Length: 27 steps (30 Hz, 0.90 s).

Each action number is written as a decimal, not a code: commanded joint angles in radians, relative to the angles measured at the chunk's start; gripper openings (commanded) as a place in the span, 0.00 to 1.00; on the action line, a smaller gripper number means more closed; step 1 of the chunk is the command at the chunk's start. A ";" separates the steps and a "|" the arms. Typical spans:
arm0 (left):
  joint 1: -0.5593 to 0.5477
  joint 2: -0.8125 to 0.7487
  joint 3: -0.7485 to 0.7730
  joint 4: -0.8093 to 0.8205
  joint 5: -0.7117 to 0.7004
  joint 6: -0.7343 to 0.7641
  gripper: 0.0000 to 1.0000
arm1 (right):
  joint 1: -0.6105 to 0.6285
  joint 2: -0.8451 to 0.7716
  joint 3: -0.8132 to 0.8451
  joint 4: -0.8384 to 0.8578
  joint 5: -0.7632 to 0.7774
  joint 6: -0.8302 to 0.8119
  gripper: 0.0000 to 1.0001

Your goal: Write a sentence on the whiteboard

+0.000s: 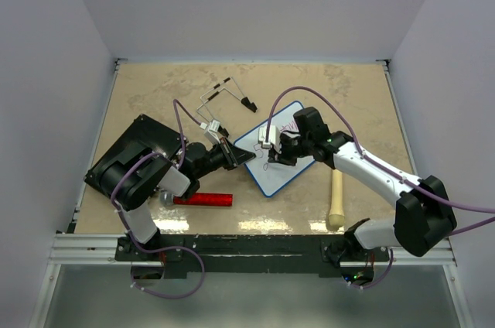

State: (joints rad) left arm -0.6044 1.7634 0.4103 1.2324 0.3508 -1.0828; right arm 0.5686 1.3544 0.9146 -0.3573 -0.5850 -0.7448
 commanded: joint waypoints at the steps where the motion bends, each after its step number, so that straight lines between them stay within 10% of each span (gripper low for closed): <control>1: -0.005 0.001 0.013 0.207 0.011 -0.002 0.00 | 0.001 0.005 0.032 -0.081 0.008 -0.054 0.00; 27: -0.005 0.016 0.015 0.211 0.011 0.000 0.00 | -0.018 -0.040 0.053 -0.032 -0.076 0.027 0.00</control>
State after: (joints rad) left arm -0.6044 1.7748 0.4103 1.2484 0.3515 -1.0832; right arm 0.5766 1.3762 0.9237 -0.4797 -0.6636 -0.7826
